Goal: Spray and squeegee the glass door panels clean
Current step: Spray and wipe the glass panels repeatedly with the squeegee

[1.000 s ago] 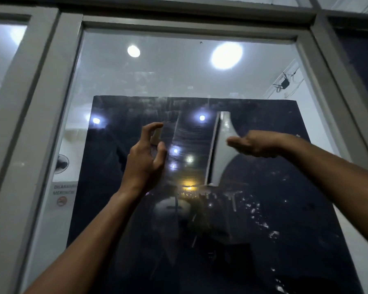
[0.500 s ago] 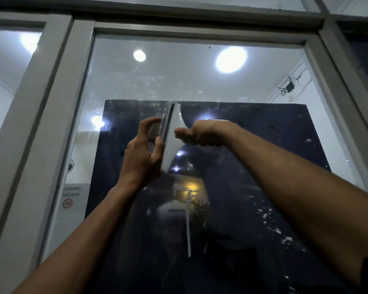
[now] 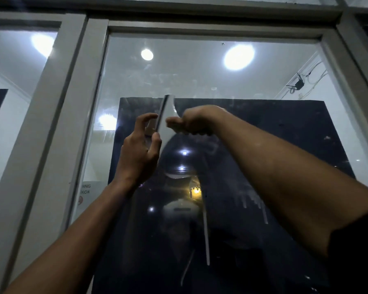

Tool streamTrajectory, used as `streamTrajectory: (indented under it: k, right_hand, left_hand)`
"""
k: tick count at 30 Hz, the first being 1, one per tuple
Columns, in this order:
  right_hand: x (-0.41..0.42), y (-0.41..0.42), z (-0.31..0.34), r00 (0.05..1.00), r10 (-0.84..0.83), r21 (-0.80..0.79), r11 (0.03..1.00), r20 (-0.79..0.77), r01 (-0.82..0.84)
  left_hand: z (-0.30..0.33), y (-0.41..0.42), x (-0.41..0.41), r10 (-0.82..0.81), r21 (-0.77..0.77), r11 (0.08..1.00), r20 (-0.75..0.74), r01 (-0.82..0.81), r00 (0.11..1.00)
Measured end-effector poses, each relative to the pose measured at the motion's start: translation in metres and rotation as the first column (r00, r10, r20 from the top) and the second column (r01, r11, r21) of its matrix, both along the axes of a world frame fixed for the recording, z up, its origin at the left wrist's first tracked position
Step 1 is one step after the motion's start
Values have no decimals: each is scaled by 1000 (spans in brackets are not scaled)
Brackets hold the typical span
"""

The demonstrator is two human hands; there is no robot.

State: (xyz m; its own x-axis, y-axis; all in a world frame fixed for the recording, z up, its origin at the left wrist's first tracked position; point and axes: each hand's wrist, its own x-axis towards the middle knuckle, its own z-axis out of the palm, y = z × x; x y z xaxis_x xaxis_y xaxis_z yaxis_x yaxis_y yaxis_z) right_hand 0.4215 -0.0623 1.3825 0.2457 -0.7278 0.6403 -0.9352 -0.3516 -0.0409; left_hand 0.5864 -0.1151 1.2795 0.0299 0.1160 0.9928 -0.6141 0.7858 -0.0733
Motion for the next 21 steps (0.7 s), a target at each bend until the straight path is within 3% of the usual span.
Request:
streamTrajectory:
  k: [5, 11, 15, 21]
  right_hand:
    - [1, -18, 17, 996, -53, 29, 998, -68, 55]
    - [-82, -13, 8, 977, -183, 113, 979, 108, 171]
    - [-43, -19, 12, 989, -116, 114, 988, 91, 106]
    - [29, -26, 6, 999, -28, -51, 998, -17, 27]
  left_hand:
    - [0, 2, 17, 22, 19, 1000, -20, -22, 1000]
    - [0, -3, 24, 36, 13, 999, -1, -36, 999]
    - [6, -4, 36, 48, 20, 999, 4, -48, 999]
    - [18, 2, 50, 93, 0, 996, -20, -93, 995]
